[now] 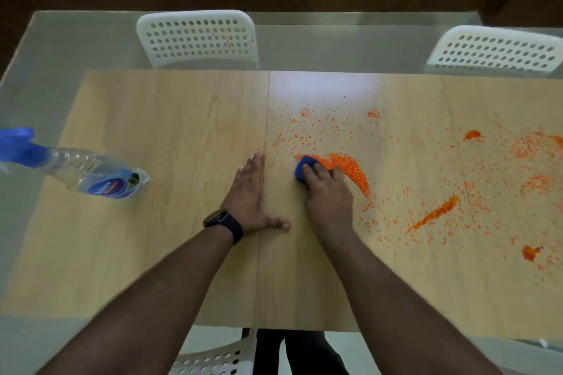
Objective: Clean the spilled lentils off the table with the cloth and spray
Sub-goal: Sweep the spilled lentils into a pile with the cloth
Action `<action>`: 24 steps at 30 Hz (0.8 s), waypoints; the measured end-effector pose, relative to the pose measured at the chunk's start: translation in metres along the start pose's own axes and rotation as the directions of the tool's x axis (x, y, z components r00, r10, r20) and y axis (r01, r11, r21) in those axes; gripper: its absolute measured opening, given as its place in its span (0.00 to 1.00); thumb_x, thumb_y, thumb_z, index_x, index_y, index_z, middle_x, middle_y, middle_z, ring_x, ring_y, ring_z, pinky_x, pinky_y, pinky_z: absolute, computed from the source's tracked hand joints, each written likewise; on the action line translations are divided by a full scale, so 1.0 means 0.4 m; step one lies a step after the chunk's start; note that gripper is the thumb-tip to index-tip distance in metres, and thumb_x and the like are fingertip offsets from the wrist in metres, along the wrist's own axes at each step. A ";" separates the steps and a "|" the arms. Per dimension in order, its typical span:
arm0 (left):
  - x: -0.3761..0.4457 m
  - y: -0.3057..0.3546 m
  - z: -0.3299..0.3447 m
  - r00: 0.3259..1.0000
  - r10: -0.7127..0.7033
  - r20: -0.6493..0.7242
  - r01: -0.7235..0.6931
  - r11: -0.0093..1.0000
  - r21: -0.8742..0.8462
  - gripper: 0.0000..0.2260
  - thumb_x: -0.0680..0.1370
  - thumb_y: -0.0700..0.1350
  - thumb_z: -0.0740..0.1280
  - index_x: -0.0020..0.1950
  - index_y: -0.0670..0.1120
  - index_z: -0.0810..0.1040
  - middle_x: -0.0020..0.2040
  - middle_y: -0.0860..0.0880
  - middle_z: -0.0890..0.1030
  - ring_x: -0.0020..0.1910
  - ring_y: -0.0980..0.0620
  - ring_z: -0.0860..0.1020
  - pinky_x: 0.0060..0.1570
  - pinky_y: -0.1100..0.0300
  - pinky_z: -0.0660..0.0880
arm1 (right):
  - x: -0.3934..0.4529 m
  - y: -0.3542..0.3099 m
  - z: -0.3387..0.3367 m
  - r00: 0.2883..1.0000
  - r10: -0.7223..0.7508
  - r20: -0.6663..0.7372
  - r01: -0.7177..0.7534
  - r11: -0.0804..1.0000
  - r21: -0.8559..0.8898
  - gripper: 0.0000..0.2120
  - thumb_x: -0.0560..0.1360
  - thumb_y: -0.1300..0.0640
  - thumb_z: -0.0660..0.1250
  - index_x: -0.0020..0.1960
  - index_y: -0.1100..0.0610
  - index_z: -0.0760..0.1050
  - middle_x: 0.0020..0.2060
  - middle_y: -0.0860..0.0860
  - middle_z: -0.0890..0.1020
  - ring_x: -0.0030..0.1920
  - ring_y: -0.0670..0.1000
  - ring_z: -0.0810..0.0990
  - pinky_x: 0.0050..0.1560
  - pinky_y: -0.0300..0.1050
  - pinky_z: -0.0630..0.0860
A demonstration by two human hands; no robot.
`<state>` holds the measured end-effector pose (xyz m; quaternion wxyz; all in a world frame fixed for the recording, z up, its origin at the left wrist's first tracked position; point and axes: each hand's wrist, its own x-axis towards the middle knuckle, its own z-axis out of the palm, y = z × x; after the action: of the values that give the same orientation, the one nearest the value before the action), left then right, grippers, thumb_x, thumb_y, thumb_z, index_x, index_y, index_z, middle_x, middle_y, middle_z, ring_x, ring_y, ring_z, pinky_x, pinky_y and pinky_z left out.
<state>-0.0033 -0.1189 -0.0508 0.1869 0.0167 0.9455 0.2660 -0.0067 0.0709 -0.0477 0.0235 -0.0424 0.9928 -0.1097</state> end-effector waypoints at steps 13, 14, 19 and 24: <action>0.048 -0.052 -0.059 1.000 -0.011 -0.001 0.011 1.000 -0.026 0.71 0.60 0.63 0.84 0.84 0.50 0.35 0.85 0.53 0.37 0.83 0.53 0.41 0.81 0.56 0.40 | -0.060 -0.139 0.004 0.982 -0.190 -0.011 0.190 0.978 0.089 0.30 0.69 0.58 0.79 0.71 0.55 0.78 0.64 0.54 0.82 0.58 0.56 0.78 0.51 0.52 0.81; 0.055 -0.059 -0.064 1.000 0.008 -0.001 -0.008 0.999 -0.035 0.68 0.63 0.59 0.84 0.84 0.50 0.35 0.85 0.53 0.37 0.84 0.52 0.41 0.80 0.57 0.40 | -0.056 -0.157 0.020 0.971 -0.238 0.010 0.236 0.969 0.075 0.29 0.70 0.58 0.79 0.70 0.55 0.79 0.63 0.54 0.83 0.58 0.56 0.78 0.51 0.52 0.81; 0.070 -0.076 -0.067 0.999 0.030 0.014 -0.030 1.000 -0.003 0.72 0.60 0.66 0.83 0.84 0.48 0.33 0.84 0.52 0.35 0.82 0.55 0.39 0.81 0.57 0.40 | 0.022 -0.161 0.021 0.987 -0.141 0.072 0.141 0.990 -0.005 0.34 0.68 0.54 0.80 0.72 0.55 0.76 0.65 0.54 0.81 0.61 0.57 0.76 0.54 0.52 0.78; 0.081 -0.078 -0.070 0.999 0.035 0.021 -0.035 0.999 0.029 0.78 0.53 0.75 0.80 0.83 0.48 0.31 0.84 0.53 0.34 0.82 0.55 0.37 0.81 0.55 0.39 | 0.115 -0.047 -0.008 0.991 0.134 -0.026 -0.134 0.991 -0.001 0.26 0.79 0.64 0.64 0.76 0.53 0.73 0.69 0.52 0.79 0.63 0.58 0.73 0.55 0.52 0.75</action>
<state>-0.0415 -0.1551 -0.0559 0.1918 0.0388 0.9469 0.2549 -0.0511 0.0494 -0.0421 0.0178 0.0257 0.9938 -0.1071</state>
